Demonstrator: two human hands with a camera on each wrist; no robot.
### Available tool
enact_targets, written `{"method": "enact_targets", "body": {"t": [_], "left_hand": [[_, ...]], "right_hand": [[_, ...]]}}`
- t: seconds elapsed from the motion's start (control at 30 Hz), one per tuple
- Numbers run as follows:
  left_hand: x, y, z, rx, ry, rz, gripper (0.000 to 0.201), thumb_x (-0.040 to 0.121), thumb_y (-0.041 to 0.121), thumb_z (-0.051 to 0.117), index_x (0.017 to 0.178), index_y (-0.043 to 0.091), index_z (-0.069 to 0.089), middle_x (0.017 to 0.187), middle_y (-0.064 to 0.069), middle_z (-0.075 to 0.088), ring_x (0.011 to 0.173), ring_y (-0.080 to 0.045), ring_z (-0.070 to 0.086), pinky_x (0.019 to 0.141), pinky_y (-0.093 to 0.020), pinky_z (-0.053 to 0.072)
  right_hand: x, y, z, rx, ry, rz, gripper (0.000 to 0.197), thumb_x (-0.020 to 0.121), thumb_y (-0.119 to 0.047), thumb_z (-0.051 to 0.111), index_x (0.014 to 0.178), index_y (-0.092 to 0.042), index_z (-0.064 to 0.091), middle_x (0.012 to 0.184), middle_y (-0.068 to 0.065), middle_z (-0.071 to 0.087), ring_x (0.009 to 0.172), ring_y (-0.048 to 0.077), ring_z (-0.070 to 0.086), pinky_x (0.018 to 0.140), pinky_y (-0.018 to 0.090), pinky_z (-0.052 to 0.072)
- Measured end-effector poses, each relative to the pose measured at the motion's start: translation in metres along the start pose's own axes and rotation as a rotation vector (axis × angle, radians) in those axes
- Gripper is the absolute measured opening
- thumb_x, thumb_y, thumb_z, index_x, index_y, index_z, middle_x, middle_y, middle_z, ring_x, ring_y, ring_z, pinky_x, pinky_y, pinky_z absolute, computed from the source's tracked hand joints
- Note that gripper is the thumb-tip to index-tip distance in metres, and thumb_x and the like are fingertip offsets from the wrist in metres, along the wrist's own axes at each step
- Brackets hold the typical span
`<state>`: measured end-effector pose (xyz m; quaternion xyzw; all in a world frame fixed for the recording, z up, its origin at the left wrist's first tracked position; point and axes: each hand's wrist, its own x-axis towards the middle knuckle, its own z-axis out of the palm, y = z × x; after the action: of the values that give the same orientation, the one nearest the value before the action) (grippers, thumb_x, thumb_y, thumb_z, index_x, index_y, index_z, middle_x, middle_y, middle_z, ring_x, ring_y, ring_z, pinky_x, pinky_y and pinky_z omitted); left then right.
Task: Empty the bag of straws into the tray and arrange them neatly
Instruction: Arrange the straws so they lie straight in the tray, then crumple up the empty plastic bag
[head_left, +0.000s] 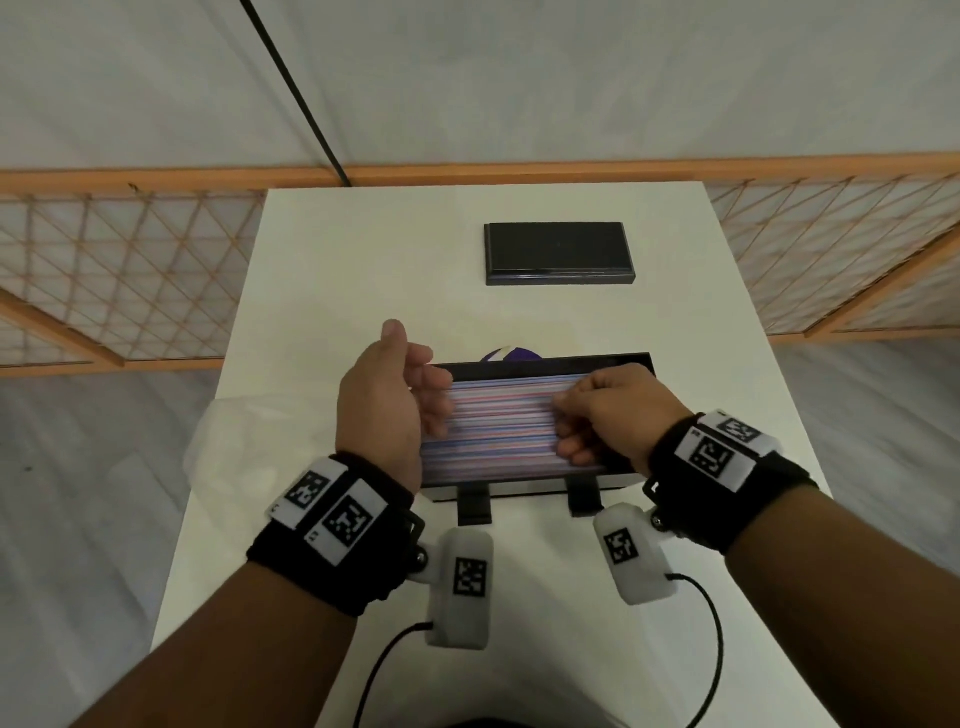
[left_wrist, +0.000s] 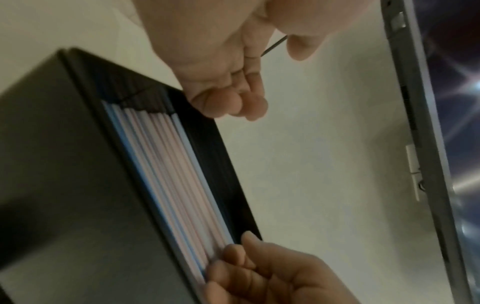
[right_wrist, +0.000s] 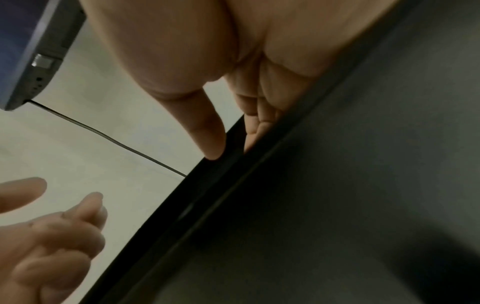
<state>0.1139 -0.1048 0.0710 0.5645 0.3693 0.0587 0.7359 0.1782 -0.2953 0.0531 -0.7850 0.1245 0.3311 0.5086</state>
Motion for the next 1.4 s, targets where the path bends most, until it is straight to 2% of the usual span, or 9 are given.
{"method": "enact_targets", "body": {"t": [0.33,0.6,0.83,0.93,1.03,1.1,1.17,1.27,1.4], "left_hand": [[-0.001,-0.009,0.015,0.062,-0.16,-0.098,0.047,0.107,0.045,0.039,0.088,0.009,0.06,0.06,-0.006,0.062,0.047,-0.018,0.053,0.046,-0.027,0.043],[0.004,-0.026,0.022,0.309,-0.245,-0.132,0.05,0.106,0.048,0.04,0.084,0.01,0.062,0.063,-0.006,0.064,0.053,-0.019,0.058,0.053,-0.031,0.048],[0.001,-0.027,0.022,0.337,-0.265,-0.05,0.045,0.106,0.042,0.044,0.081,0.01,0.062,0.065,-0.007,0.064,0.051,-0.019,0.056,0.052,-0.029,0.046],[0.006,-0.013,0.005,0.368,-0.14,0.193,0.035,0.095,0.042,0.062,0.07,0.018,0.064,0.059,-0.002,0.065,0.051,-0.022,0.055,0.055,-0.035,0.046],[0.022,0.011,-0.033,0.497,0.224,0.355,0.017,0.073,0.045,0.066,0.079,0.03,0.064,0.072,0.003,0.07,0.061,-0.025,0.065,0.069,-0.051,0.057],[0.032,0.016,-0.059,0.622,0.337,0.23,0.026,0.077,0.027,0.061,0.101,0.036,0.057,0.096,-0.001,0.07,0.064,-0.026,0.072,0.073,-0.048,0.061],[0.039,0.006,-0.079,0.771,0.214,-0.027,0.06,0.08,0.013,0.057,0.135,0.032,0.043,0.109,-0.01,0.067,0.065,-0.028,0.075,0.064,-0.042,0.062],[0.049,-0.027,-0.094,0.865,-0.038,-0.341,0.088,0.08,0.004,0.062,0.151,0.04,0.027,0.108,-0.016,0.066,0.072,-0.035,0.077,0.061,-0.039,0.062],[0.056,-0.057,-0.096,1.22,-0.17,-0.344,0.104,0.071,0.019,0.088,0.157,0.03,0.03,0.139,-0.012,0.06,0.119,-0.036,0.064,0.101,-0.045,0.055]], "right_hand": [[0.007,-0.008,0.0,0.174,-0.036,0.129,0.026,0.093,-0.014,0.065,0.105,0.009,0.063,0.066,0.016,0.066,0.056,0.029,0.069,0.046,0.029,0.055],[0.011,-0.008,0.007,0.512,-0.074,0.148,0.011,0.097,-0.01,0.059,0.095,0.001,0.062,0.079,0.014,0.068,0.074,0.027,0.073,0.068,0.035,0.062],[0.012,-0.005,0.008,0.674,-0.06,0.161,0.011,0.095,-0.006,0.057,0.099,0.003,0.062,0.088,0.019,0.073,0.081,0.031,0.075,0.07,0.038,0.063],[0.01,-0.007,0.007,0.699,-0.074,0.163,0.011,0.095,-0.007,0.056,0.099,0.001,0.062,0.089,0.02,0.073,0.078,0.031,0.075,0.068,0.038,0.063],[0.005,-0.009,0.0,0.71,-0.077,0.133,0.013,0.096,-0.013,0.055,0.089,-0.003,0.061,0.082,0.017,0.073,0.074,0.03,0.075,0.064,0.036,0.063],[0.0,-0.014,-0.008,0.7,-0.049,0.074,0.018,0.096,-0.019,0.055,0.082,-0.008,0.06,0.074,0.012,0.072,0.067,0.027,0.074,0.057,0.033,0.062],[-0.004,-0.02,-0.016,0.69,-0.01,-0.002,0.02,0.096,-0.021,0.055,0.08,-0.011,0.058,0.068,0.008,0.069,0.062,0.025,0.072,0.051,0.029,0.058],[-0.007,-0.03,-0.024,0.68,0.041,-0.089,0.017,0.095,-0.022,0.055,0.082,-0.011,0.058,0.068,0.007,0.066,0.059,0.025,0.07,0.051,0.028,0.055],[-0.016,-0.038,-0.022,0.603,0.111,-0.187,0.012,0.093,-0.016,0.058,0.084,-0.008,0.061,0.068,0.01,0.065,0.056,0.03,0.066,0.055,0.033,0.055]]}}
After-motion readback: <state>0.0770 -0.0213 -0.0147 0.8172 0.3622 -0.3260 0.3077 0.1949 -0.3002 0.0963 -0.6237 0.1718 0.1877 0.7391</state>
